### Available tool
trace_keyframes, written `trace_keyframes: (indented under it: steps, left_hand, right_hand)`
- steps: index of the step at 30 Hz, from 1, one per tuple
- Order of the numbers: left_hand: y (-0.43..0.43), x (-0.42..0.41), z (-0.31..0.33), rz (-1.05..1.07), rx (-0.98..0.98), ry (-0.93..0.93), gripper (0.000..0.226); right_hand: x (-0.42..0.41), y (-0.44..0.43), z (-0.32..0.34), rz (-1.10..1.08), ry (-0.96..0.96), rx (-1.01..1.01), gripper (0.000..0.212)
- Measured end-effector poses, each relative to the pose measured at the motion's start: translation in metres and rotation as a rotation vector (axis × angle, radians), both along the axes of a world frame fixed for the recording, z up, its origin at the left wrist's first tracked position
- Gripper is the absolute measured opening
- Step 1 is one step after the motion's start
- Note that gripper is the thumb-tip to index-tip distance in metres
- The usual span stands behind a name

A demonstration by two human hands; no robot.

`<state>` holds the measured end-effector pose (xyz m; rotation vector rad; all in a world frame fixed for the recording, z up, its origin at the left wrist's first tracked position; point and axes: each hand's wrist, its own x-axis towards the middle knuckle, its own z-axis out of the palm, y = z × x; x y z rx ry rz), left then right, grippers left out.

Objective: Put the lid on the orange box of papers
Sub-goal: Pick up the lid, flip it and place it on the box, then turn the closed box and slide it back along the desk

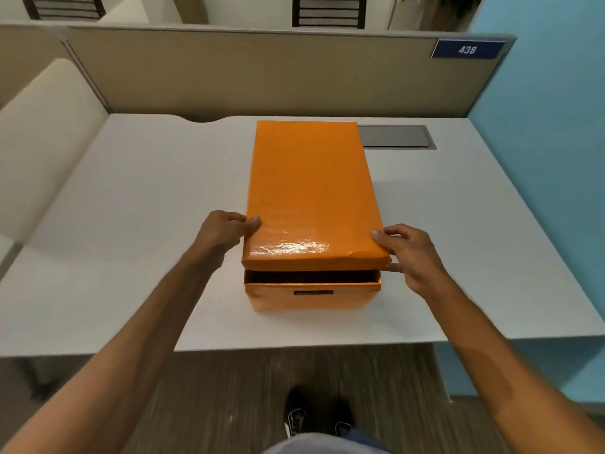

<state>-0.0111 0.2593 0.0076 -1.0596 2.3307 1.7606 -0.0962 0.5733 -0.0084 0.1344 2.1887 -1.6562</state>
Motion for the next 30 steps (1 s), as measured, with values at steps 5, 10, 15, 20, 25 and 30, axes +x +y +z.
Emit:
trace_keyframes:
  steps: [5,10,15,20,25,30]
  left_hand:
    - [0.008,0.01,-0.007,-0.002,-0.003,0.019,0.051]
    - [0.016,0.017,-0.009,0.006,-0.008,0.036,0.047]
    - [0.019,0.026,-0.017,0.003,0.038,0.036,0.043]
    - [0.02,0.03,-0.025,0.011,0.061,0.05,0.041]
    - [0.02,0.034,-0.037,0.031,0.063,0.062,0.042]
    - [0.016,0.036,-0.047,0.025,0.123,0.077,0.045]
  right_hand:
    - [0.01,0.01,-0.008,0.026,-0.047,0.016,0.038]
    - [0.015,0.015,-0.01,0.043,-0.055,0.021,0.039]
    - [0.015,0.018,-0.013,0.061,-0.065,0.031,0.04]
    - [0.016,0.019,-0.018,0.072,-0.071,0.029,0.045]
    - [0.016,0.018,-0.021,0.1,-0.071,0.068,0.05]
    - [0.017,0.019,-0.025,0.096,-0.088,0.069,0.047]
